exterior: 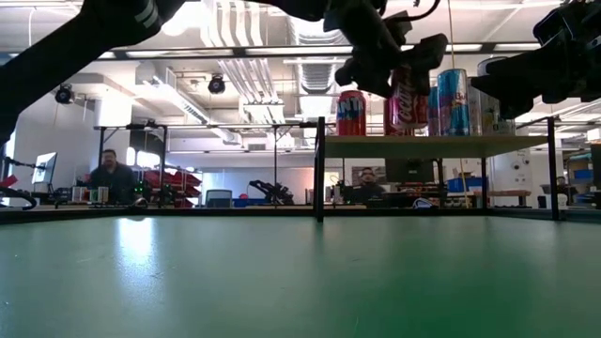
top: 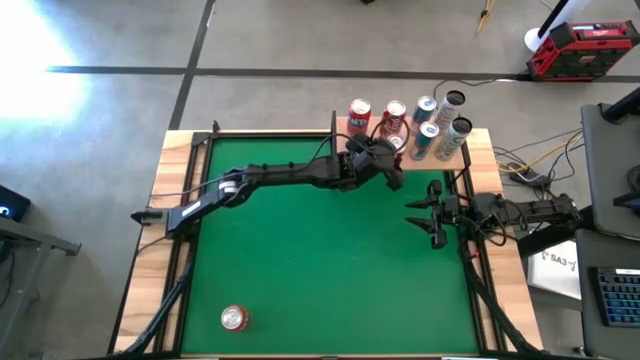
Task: Place canned beverage on shelf
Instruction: Put the red white soda can on the shelf aligned with the other red white soda can
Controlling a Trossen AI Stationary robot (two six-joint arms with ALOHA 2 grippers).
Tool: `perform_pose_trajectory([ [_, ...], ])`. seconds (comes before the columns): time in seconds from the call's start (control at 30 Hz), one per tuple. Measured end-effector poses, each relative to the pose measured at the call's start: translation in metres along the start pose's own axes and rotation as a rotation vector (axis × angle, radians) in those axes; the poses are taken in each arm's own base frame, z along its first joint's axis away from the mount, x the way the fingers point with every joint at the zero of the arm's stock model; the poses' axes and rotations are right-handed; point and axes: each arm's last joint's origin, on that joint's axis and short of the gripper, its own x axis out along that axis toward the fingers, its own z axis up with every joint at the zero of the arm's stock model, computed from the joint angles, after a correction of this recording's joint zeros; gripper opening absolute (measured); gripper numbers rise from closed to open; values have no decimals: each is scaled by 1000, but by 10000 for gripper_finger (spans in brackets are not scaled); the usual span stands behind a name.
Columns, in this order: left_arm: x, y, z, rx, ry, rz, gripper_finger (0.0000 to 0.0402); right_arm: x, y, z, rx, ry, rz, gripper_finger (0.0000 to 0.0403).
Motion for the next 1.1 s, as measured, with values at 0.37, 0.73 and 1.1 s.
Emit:
perform_pose_trajectory([
  [0.37, 10, 12, 3, -46, 3, -51, 289, 0, 0, 0, 0, 0, 0, 173],
  [0.73, 18, 24, 3, -49, 34, -122, 289, 0, 0, 0, 0, 0, 0, 173],
  [1.1, 24, 32, 4, -58, 46, -131, 289, 0, 0, 0, 0, 0, 0, 173],
])
